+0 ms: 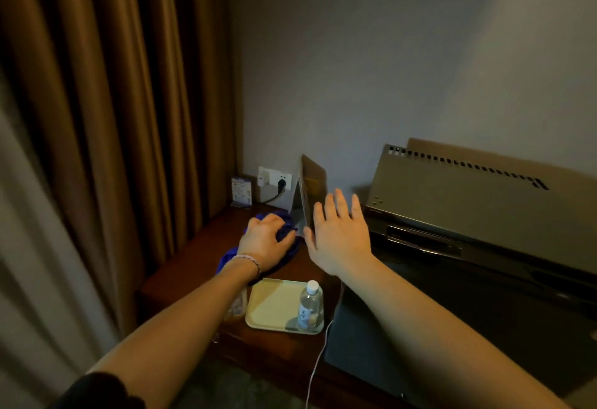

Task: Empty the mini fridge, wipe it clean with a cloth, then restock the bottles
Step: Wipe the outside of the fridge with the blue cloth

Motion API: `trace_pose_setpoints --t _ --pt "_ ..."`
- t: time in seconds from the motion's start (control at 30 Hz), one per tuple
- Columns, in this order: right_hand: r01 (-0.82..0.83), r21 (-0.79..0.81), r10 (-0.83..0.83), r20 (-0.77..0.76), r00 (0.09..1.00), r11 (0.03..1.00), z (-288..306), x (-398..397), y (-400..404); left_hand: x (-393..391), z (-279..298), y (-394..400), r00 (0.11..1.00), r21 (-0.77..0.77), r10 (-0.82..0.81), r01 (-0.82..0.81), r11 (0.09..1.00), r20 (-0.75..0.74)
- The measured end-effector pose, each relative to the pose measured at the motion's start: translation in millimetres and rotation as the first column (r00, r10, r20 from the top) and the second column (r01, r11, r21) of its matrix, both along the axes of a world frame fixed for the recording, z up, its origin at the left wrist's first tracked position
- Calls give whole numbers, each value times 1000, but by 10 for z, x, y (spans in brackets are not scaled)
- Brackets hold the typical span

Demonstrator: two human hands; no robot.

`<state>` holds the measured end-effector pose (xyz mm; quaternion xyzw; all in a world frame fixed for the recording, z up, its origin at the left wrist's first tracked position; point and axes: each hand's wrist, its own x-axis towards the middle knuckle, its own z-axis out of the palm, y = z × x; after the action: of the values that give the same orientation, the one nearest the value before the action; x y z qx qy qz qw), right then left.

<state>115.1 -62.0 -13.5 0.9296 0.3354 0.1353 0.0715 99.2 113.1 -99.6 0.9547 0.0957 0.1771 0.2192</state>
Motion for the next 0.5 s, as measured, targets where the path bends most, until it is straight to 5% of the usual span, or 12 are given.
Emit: trace_pose_setpoints --t 0.1,0.27,0.5 --pt "-84 21 86 -101 991 996 -201 109 274 67 -130 398 996 32 61 -59 998 -63" --pt "-2 -7 -1 -367 930 1000 -742 556 880 359 -348 1039 984 81 91 -79 994 -154" --pt "71 -34 -79 -477 875 997 -1346 1193 1640 1042 -827 1816 953 149 56 -11 989 -299"
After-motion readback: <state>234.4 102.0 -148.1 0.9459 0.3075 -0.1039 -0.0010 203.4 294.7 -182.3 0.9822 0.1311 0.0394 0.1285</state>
